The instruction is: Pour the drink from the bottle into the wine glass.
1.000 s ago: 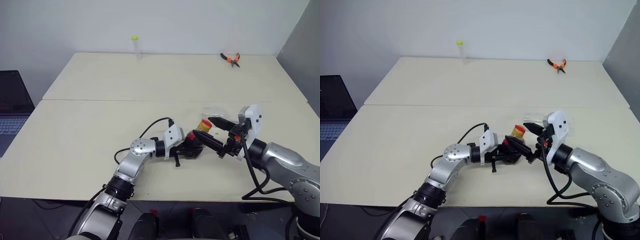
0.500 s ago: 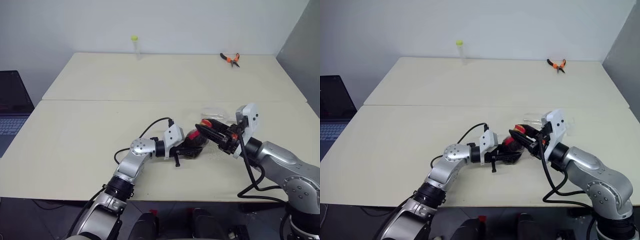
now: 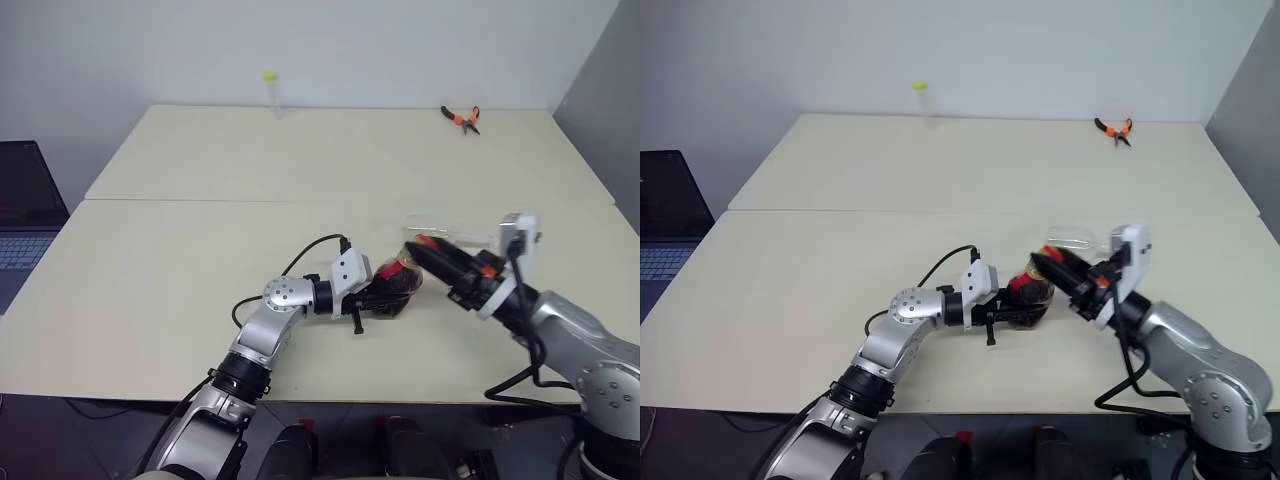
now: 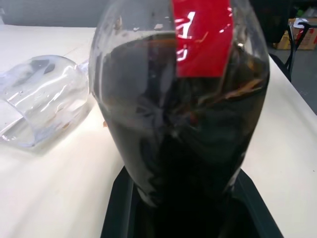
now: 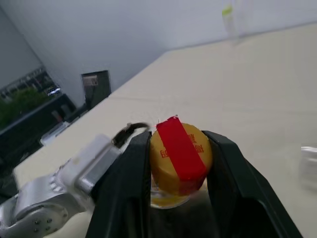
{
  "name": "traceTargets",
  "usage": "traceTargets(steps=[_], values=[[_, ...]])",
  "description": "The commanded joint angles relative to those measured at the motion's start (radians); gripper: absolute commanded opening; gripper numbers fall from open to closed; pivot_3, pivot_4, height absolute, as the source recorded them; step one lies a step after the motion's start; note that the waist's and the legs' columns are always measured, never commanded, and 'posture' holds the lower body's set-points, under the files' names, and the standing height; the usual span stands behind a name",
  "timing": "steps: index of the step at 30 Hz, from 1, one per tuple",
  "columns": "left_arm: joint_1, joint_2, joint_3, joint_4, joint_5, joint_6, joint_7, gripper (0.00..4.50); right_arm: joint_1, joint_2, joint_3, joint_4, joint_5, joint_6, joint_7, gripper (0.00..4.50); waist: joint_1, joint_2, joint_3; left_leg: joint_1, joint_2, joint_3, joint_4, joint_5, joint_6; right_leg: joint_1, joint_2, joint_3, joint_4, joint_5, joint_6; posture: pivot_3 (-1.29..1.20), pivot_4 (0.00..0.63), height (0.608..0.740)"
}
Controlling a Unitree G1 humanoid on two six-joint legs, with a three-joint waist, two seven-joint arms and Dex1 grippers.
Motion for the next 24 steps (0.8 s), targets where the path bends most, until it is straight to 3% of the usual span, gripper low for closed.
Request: traceTargets(steps=[1,4,8,12,21,24], values=[[-0.003,-0.008,0.016,-0.042,-0.031,-0.027,-0.006,0.65,0.048,-0.030,-0.073,0.000,-0.053,-0.061,0.015,1.23,-0.001,0.000,0.000,0.000,0.000,0.000,0.000,0.000,0.000,0.000,0.000,0.000,0.000,0.000,0.000,0.00,0.150,0.740],[-0.004,-0.012,0.016,-0.043,-0.033,-0.027,-0.006,0.65,0.101,-0.042,-0.102,0.034,-0.134,-0.108,0.017,1.23,-0.002,0.000,0.000,0.000,0.001,0.000,0.000,0.000,0.000,0.000,0.001,0.000,0.000,0.000,0.000,0.00,0.150,0.740],[-0.009,-0.019,0.017,-0.042,-0.039,-0.029,-0.010,0.65,0.258,-0.160,0.031,0.103,-0.477,-0.239,0.075,1.23,-0.002,0.001,0.000,0.001,0.000,0.001,0.000,0.000,0.000,0.000,0.000,0.001,0.000,0.000,0.000,0.00,0.150,0.740],[-0.015,-0.021,0.010,-0.042,-0.046,-0.034,-0.021,0.65,0.307,-0.142,0.112,0.224,-0.643,-0.329,0.064,1.23,-0.004,0.001,0.000,0.001,0.000,0.002,0.000,0.000,0.000,0.000,0.001,0.001,0.001,0.000,0.000,0.00,0.150,0.740],[-0.020,-0.017,0.012,-0.046,-0.049,-0.034,-0.041,0.65,0.261,-0.032,0.125,0.360,-0.708,-0.355,0.080,1.23,-0.005,0.001,-0.001,0.002,0.001,0.002,0.000,0.000,0.000,0.000,0.001,0.002,0.001,0.000,0.000,0.00,0.150,0.740],[-0.020,-0.017,0.013,-0.048,-0.049,-0.035,-0.043,0.65,0.256,-0.020,0.130,0.373,-0.693,-0.325,0.099,2.11,-0.005,0.001,-0.001,0.002,0.001,0.002,0.000,0.000,0.000,0.000,0.001,0.002,0.001,0.000,0.000,0.00,0.150,0.740]])
